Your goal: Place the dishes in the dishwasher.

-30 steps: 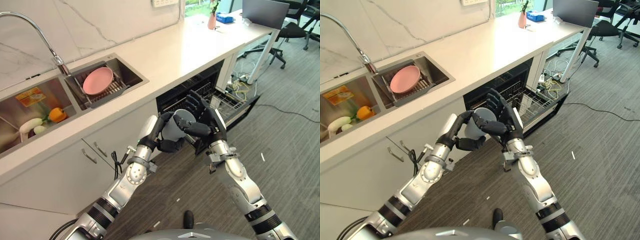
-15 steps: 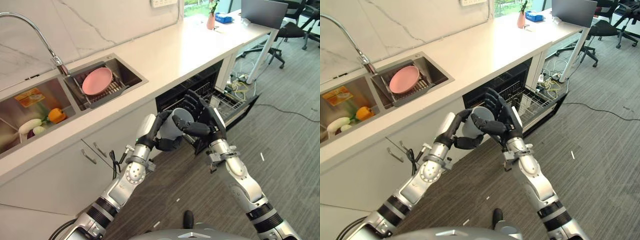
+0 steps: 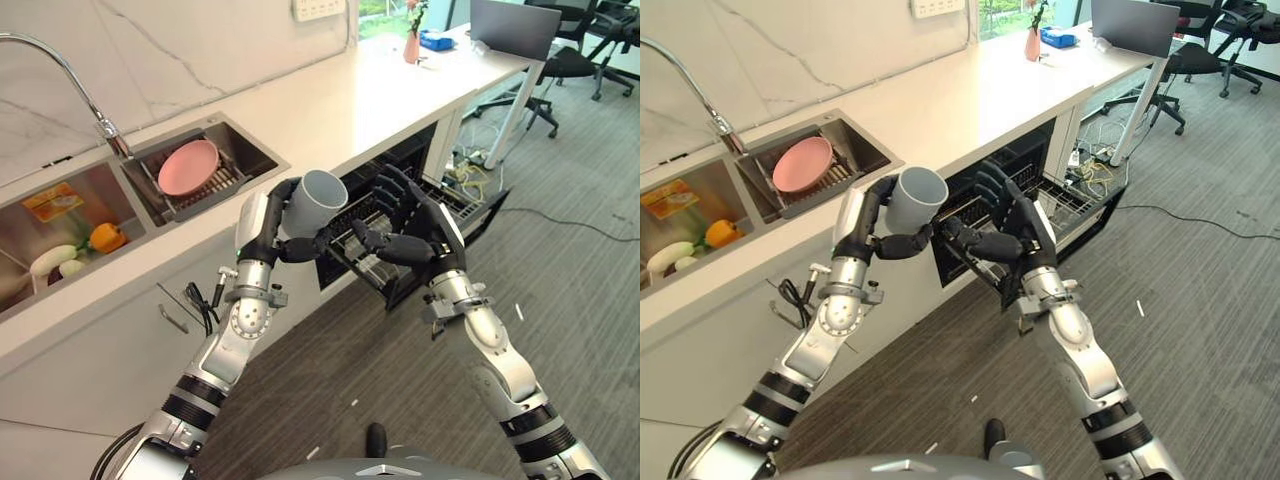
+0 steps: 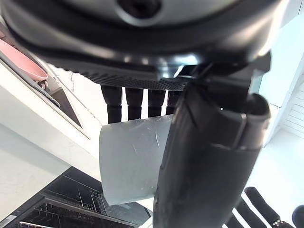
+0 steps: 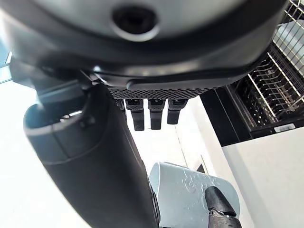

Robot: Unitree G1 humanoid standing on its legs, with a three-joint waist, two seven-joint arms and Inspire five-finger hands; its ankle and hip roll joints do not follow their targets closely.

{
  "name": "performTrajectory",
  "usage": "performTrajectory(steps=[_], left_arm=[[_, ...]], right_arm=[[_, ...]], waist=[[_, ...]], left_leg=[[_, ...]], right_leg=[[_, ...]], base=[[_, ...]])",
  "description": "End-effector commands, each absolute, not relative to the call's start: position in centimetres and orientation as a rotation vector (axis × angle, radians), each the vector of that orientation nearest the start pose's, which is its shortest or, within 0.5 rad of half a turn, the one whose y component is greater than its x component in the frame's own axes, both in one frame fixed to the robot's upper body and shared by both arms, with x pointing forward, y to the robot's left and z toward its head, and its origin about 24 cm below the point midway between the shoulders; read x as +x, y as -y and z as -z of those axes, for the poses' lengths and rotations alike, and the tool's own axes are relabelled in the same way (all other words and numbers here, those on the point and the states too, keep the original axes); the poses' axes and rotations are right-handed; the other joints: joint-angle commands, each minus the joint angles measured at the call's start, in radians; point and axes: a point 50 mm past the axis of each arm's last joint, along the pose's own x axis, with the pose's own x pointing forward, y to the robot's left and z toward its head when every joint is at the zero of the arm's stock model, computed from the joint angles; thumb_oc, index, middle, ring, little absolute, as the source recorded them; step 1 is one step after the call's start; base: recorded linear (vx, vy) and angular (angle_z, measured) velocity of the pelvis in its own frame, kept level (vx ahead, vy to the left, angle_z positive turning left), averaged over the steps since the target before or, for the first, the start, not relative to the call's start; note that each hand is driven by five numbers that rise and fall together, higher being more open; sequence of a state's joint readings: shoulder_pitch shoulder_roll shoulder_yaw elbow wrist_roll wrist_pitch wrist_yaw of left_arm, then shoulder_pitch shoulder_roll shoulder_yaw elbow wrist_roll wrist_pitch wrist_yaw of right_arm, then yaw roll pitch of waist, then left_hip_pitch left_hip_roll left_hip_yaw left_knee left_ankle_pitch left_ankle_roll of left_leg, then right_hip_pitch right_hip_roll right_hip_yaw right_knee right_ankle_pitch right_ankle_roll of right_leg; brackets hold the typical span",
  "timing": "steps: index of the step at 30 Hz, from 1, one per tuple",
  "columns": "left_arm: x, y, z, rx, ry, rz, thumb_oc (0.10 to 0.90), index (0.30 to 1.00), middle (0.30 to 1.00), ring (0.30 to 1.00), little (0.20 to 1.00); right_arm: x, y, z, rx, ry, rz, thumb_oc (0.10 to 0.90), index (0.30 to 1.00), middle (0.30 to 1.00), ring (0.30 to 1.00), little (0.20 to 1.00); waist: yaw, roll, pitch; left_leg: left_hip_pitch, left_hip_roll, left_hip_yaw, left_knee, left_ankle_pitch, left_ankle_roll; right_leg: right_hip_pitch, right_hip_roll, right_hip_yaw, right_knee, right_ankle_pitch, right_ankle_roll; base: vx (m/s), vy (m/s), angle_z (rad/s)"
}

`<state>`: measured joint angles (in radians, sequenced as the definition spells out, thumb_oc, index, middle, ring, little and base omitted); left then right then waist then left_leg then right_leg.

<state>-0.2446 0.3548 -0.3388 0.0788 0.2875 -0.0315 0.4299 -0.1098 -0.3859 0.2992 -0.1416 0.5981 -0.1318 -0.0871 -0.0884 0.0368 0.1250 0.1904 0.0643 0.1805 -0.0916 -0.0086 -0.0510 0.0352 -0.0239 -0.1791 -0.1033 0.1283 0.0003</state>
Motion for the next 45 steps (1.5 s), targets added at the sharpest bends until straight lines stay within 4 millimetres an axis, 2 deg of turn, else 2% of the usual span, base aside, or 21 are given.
performTrajectory(steps=[1,2,4,6,8,10,15,23,28,29,33,34,38,43,44,45], left_arm=[[30.9,-12.3,-14.9,0.663,0.624,-0.068,0.4,0.3,0.3,0.3,0.3],[30.8,-11.7,-14.9,0.662,0.632,-0.044,0.4,0.3,0.3,0.3,0.3],[30.8,-11.7,-14.9,0.663,0.632,-0.044,0.4,0.3,0.3,0.3,0.3],[30.7,-10.5,-14.7,0.665,0.636,0.007,0.4,0.3,0.3,0.3,0.3],[30.5,-9.5,-14.7,0.67,0.649,0.053,0.4,0.3,0.3,0.3,0.3],[30.5,-9.5,-14.7,0.67,0.65,0.053,0.4,0.3,0.3,0.3,0.3],[30.4,-7.6,-14.5,0.699,0.663,0.123,0.4,0.3,0.3,0.3,0.3],[29.9,-4.5,-14.3,0.814,0.742,0.209,0.4,0.3,0.3,0.3,0.3],[29.4,-3.3,-14.4,0.889,0.799,0.265,0.4,0.3,0.3,0.3,0.3],[29.3,-3.1,-14.3,0.902,0.807,0.277,0.4,0.3,0.3,0.3,0.3],[29.3,-3.1,-14.3,0.902,0.807,0.277,0.4,0.3,0.3,0.3,0.3],[29.0,-2.8,-14.2,0.912,0.824,0.3,0.4,0.3,0.3,0.3,0.3],[28.6,-2.8,-14.3,0.901,0.838,0.308,0.4,0.3,0.3,0.3,0.3],[28.6,-3.1,-14.3,0.883,0.835,0.286,0.4,0.3,0.3,0.3,0.3],[28.8,-3.6,-14.3,0.866,0.819,0.263,0.8,0.9,0.9,0.9,0.9],[28.8,-3.8,-14.2,0.852,0.808,0.255,0.8,0.9,0.9,0.9,0.9]], right_arm=[[26.2,12.5,-15.1,0.369,0.457,-0.37,0.8,0.9,0.9,0.9,0.9],[26.4,11.6,-14.7,0.428,0.421,-0.396,0.8,0.9,0.9,0.9,0.9],[26.4,11.6,-14.7,0.429,0.421,-0.397,0.8,0.9,0.9,0.9,0.9],[26.6,9.8,-14.0,0.514,0.362,-0.453,0.8,0.9,0.9,0.9,0.9],[26.7,8.7,-13.4,0.505,0.318,-0.474,0.8,0.9,0.9,0.9,0.9],[26.7,8.7,-13.4,0.505,0.318,-0.474,0.8,0.9,0.9,0.9,0.9],[27.3,8.0,-12.5,0.413,0.276,-0.419,0.8,0.9,0.9,0.9,0.9],[28.3,6.7,-12.4,0.301,0.271,-0.331,0.8,0.9,0.9,0.9,0.9],[28.5,5.2,-11.2,0.38,0.168,-0.341,0.8,0.9,0.9,0.9,0.9],[28.5,5.1,-11.1,0.402,0.156,-0.347,0.731,0.796,0.796,0.796,0.796],[28.5,5.1,-11.1,0.403,0.156,-0.347,0.731,0.796,0.796,0.796,0.796],[28.4,4.7,-11.7,0.451,0.173,-0.366,0.4,0.3,0.3,0.3,0.3],[28.4,5.1,-12.2,0.489,0.205,-0.358,0.4,0.3,0.3,0.3,0.3],[28.5,6.4,-13.4,0.522,0.284,-0.297,0.4,0.3,0.3,0.3,0.3],[28.5,7.5,-14.0,0.523,0.332,-0.252,0.4,0.3,0.3,0.3,0.3],[28.6,7.9,-14.1,0.518,0.349,-0.229,0.4,0.3,0.3,0.3,0.3]], waist=[[-0.001,-0.025,-0.056],[0.002,-0.023,-0.057],[0.002,-0.024,-0.057],[0.007,-0.023,-0.055],[0.011,-0.021,-0.052],[0.011,-0.021,-0.052],[0.011,-0.021,-0.048],[0.019,-0.024,-0.046],[0.024,-0.024,-0.044],[0.023,-0.023,-0.044],[0.023,-0.024,-0.045],[0.025,-0.022,-0.044],[0.026,-0.021,-0.044],[0.026,-0.02,-0.043],[0.027,-0.019,-0.043],[0.026,-0.019,-0.043]], left_leg=[[0.013,0.02,0.015,0.004,-0.039,-0.049],[0.014,0.02,0.014,0.004,-0.039,-0.048],[0.014,0.02,0.014,0.004,-0.039,-0.048],[0.013,0.018,0.012,0.004,-0.038,-0.047],[0.013,0.018,0.01,0.004,-0.036,-0.047],[0.013,0.018,0.01,0.004,-0.036,-0.047],[0.01,0.016,0.008,0.004,-0.037,-0.045],[0.01,0.015,0.003,0.004,-0.04,-0.041],[0.007,0.013,0.001,0.004,-0.039,-0.041],[0.006,0.012,0.001,0.004,-0.039,-0.041],[0.006,0.012,0.001,0.004,-0.039,-0.041],[0.005,0.012,-0.002,0.004,-0.038,-0.041],[0.004,0.011,-0.002,0.004,-0.04,-0.041],[0.002,0.01,-0.004,0.004,-0.039,-0.039],[0.002,0.01,-0.006,0.004,-0.04,-0.038],[0.003,0.01,-0.008,0.004,-0.04,-0.038]], right_leg=[[0.125,-0.07,-0.005,0.016,-0.15,0.141],[0.128,-0.07,-0.005,0.016,-0.151,0.14],[0.128,-0.071,-0.005,0.016,-0.151,0.14],[0.129,-0.07,-0.005,0.016,-0.152,0.139],[0.13,-0.07,-0.008,0.016,-0.152,0.139],[0.13,-0.07,-0.008,0.016,-0.152,0.139],[0.128,-0.071,-0.01,0.016,-0.152,0.14],[0.13,-0.071,-0.016,0.016,-0.153,0.141],[0.129,-0.071,-0.017,0.016,-0.152,0.141],[0.128,-0.071,-0.017,0.017,-0.152,0.141],[0.128,-0.071,-0.017,0.017,-0.152,0.141],[0.128,-0.073,-0.019,0.016,-0.152,0.14],[0.131,-0.075,-0.023,0.016,-0.154,0.14],[0.132,-0.077,-0.028,0.016,-0.154,0.14],[0.133,-0.077,-0.032,0.016,-0.155,0.141],[0.134,-0.078,-0.034,0.016,-0.155,0.141]], base=[[0.0,0.0,0.0],[0.0,0.0,0.0],[0.0,0.0,0.0],[0.0,0.0,0.0],[0.0,0.0,0.0],[0.0,0.0,0.0],[0.0,0.0,0.0],[0.0,0.0,0.0],[0.0,0.0,0.0],[0.0,0.0,0.0],[0.0,0.0,0.0],[0.0,0.0,0.0],[0.0,0.0,0.0],[0.0,0.0,0.0],[0.0,0.0,0.0],[0.02,0.007,0.05]])
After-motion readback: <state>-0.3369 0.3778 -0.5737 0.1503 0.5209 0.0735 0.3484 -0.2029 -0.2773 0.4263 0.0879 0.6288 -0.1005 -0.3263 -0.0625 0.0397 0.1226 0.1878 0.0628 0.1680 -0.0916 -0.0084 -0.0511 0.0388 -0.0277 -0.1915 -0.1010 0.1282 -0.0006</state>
